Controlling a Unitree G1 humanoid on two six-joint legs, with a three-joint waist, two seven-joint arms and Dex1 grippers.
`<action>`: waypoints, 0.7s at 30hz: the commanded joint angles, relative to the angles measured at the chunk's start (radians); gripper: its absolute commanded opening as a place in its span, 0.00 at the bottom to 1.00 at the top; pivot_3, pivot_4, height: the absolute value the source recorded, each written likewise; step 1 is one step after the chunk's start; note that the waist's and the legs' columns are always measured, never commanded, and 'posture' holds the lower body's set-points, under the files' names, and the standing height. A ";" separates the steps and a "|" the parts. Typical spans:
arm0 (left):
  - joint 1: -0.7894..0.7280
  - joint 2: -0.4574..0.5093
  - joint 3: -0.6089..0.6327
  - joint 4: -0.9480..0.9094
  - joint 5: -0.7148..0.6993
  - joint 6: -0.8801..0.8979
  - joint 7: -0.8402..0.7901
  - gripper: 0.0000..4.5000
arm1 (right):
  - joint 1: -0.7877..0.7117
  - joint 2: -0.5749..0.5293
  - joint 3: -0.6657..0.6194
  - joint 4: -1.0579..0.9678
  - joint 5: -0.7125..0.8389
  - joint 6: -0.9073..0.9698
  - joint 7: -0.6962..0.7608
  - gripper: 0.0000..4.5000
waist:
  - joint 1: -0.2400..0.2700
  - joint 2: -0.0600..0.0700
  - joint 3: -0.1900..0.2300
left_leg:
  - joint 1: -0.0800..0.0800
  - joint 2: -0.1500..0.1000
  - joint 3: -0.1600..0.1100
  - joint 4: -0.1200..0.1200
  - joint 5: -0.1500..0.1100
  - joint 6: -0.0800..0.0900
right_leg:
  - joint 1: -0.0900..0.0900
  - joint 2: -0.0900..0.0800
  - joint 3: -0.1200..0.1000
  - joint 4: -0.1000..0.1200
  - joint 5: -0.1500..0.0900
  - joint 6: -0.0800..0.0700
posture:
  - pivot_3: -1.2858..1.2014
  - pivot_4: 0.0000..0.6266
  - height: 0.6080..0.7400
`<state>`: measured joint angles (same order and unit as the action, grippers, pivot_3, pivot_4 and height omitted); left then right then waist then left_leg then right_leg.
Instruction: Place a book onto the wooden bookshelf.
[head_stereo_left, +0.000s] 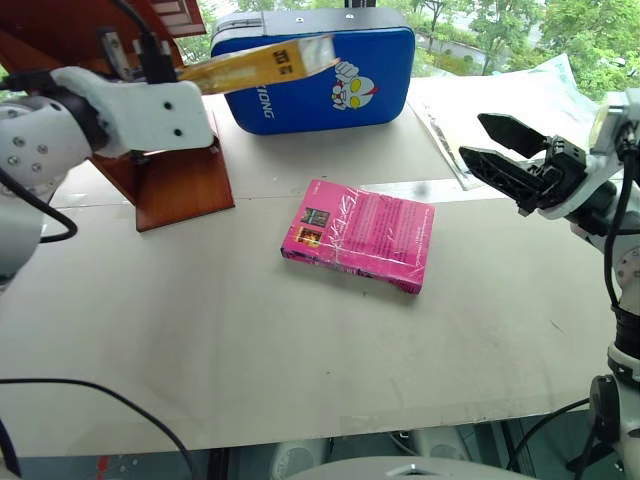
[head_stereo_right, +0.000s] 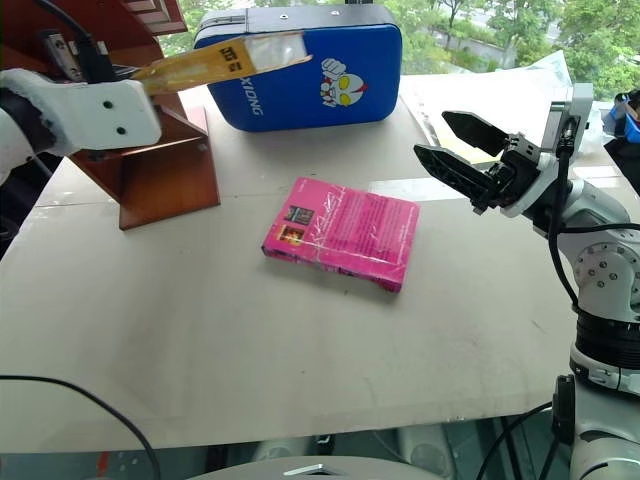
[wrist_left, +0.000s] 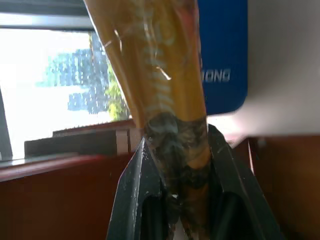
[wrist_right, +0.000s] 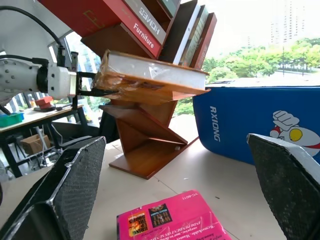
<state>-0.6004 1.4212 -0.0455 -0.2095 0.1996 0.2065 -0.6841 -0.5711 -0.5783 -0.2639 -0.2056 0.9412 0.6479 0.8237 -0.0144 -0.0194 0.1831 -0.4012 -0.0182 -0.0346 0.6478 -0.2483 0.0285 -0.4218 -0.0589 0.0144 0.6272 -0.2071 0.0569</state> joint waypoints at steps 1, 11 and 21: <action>0.010 0.047 0.078 0.054 0.074 -0.024 -0.004 0.06 | -0.042 0.010 0.008 -0.001 -0.004 -0.029 0.021 1.00 | 0.000 0.000 0.000 | 0.000 0.000 0.000 0.000 0.000 0.000 | 0.000 0.000 0.000 0.000 0.000 0.000 | 0.52 0.24 1.00; -0.048 0.013 0.027 0.183 0.155 -0.065 -0.074 0.06 | -0.091 0.011 0.029 -0.006 -0.072 -0.045 -0.027 1.00 | 0.000 0.000 0.001 | 0.000 0.002 0.000 0.004 0.000 0.000 | 0.000 0.002 0.000 0.003 0.000 0.000 | 0.52 0.24 1.00; -0.119 -0.008 -0.022 0.277 0.216 -0.067 -0.186 0.06 | -0.092 0.009 0.029 -0.039 -0.087 -0.037 -0.059 1.00 | -0.002 -0.001 0.001 | 0.000 0.002 0.002 0.006 0.000 0.000 | -0.005 0.003 0.003 0.014 0.000 0.000 | 0.52 0.24 1.00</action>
<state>-0.6917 1.4012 -0.0857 0.0514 0.3911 0.1404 -0.8545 -0.6465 -0.5590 -0.2188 -0.1995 0.8446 0.6202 0.7693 -0.0167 -0.0203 0.1842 -0.4013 -0.0163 -0.0325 0.6539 -0.2483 0.0285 -0.4267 -0.0560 0.0175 0.6418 -0.2071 0.0567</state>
